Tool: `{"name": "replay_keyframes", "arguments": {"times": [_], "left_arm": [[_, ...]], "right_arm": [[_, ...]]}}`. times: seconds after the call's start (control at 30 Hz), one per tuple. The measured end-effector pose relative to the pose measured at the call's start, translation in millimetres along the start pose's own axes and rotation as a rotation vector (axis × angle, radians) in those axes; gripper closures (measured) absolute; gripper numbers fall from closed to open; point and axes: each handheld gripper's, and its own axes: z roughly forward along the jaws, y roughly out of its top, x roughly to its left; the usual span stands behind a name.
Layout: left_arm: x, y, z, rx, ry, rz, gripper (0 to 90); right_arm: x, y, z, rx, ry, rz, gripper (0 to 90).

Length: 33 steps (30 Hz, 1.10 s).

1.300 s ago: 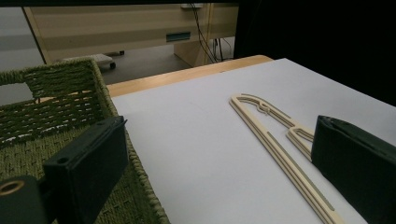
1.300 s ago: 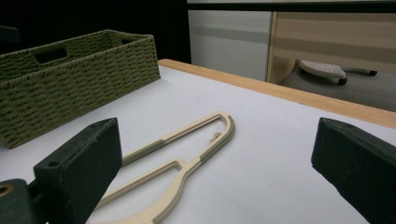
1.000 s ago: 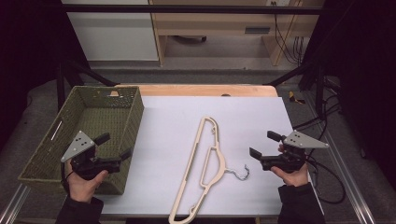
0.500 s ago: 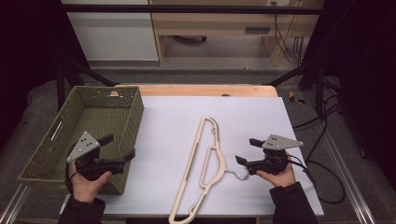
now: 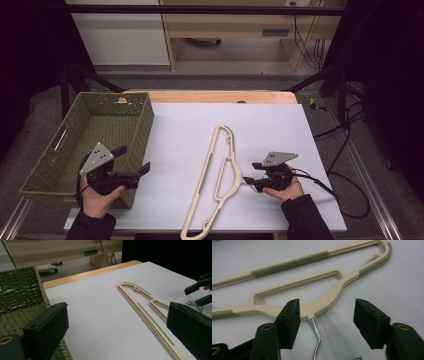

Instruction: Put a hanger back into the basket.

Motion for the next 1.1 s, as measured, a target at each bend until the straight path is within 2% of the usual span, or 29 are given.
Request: {"name": "replay_keyframes", "arguments": {"times": [0.03,0.23,0.27,0.33,0.37,0.4,0.53,0.77,0.87,1.1], "left_arm": [[-1.1,0.1,0.5,0.001,-0.001,0.002,4.0],[-5.8,-0.3,3.5,0.008,-0.012,0.009,4.1],[-7.8,-0.6,5.1,0.013,-0.017,0.013,4.1],[-9.1,-0.9,6.2,0.015,-0.020,0.016,4.2],[-10.2,-1.0,7.1,0.018,-0.024,0.016,4.2],[-12.2,-1.5,8.8,0.023,-0.029,0.016,4.3],[-16.5,-2.6,13.5,0.037,-0.039,0.024,4.4],[-22.3,-4.1,18.7,0.051,-0.053,0.034,4.5],[-24.8,-4.9,21.0,0.057,-0.057,0.039,4.6],[-31.7,-6.8,27.2,0.077,-0.069,0.049,4.9]], "right_arm": [[-1.5,-3.9,4.2,0.021,0.014,-0.006,44.1],[-2.9,-9.6,13.1,0.063,0.031,-0.020,53.5],[-3.1,-11.7,15.5,0.081,0.039,-0.027,58.1],[-2.9,-12.4,16.9,0.080,0.039,-0.026,60.0],[-4.0,-13.8,18.0,0.091,0.050,-0.040,63.5],[-4.0,-15.2,19.6,0.094,0.064,-0.031,67.5],[-5.5,-17.4,22.0,0.100,0.088,-0.027,73.7],[-6.5,-19.3,27.5,0.111,0.122,-0.055,82.3],[-7.4,-18.6,26.4,0.094,0.134,-0.069,84.4],[-9.0,-14.8,19.5,0.064,0.158,-0.067,86.4]]}}
